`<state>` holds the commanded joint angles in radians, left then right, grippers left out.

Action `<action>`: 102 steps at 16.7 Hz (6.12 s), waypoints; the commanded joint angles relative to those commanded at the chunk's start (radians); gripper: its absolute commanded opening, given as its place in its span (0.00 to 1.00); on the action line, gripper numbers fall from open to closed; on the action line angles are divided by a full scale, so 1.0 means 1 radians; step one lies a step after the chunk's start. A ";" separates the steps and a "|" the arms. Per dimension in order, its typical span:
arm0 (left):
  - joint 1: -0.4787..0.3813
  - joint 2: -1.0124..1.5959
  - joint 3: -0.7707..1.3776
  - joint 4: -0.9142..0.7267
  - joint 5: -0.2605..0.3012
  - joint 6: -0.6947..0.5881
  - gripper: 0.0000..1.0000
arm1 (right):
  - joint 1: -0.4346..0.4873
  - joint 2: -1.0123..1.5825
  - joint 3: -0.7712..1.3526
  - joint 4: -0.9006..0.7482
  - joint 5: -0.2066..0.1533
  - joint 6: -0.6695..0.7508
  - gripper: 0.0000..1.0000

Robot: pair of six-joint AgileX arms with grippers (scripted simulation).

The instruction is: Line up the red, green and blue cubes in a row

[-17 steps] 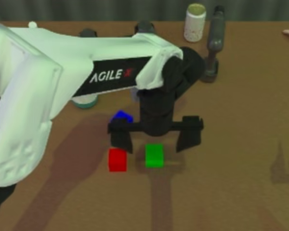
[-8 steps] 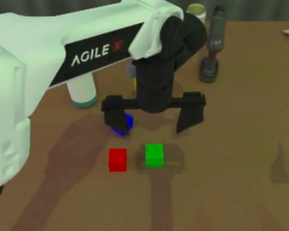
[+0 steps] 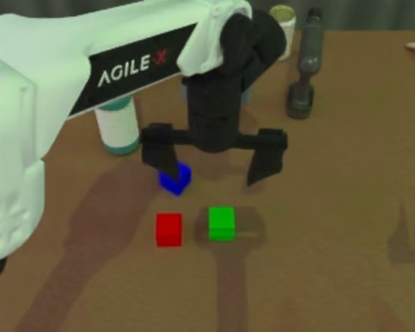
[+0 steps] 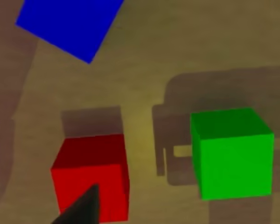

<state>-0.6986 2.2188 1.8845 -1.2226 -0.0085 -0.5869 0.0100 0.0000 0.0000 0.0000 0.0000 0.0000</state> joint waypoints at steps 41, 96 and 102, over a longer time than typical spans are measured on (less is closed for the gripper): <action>0.194 0.194 -0.092 0.272 0.014 0.694 0.25 | 0.000 0.000 0.000 0.000 0.000 0.000 1.00; -0.197 0.325 0.490 -0.150 -0.014 -0.298 0.00 | 0.000 0.000 0.000 0.000 0.000 0.000 1.00; -0.199 0.319 0.297 0.029 -0.017 -0.301 0.00 | 0.000 0.000 0.000 0.000 0.000 0.000 1.00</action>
<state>-0.8976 2.5379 2.1813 -1.1933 -0.0253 -0.8875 0.0100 0.0000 0.0000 0.0000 0.0000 0.0000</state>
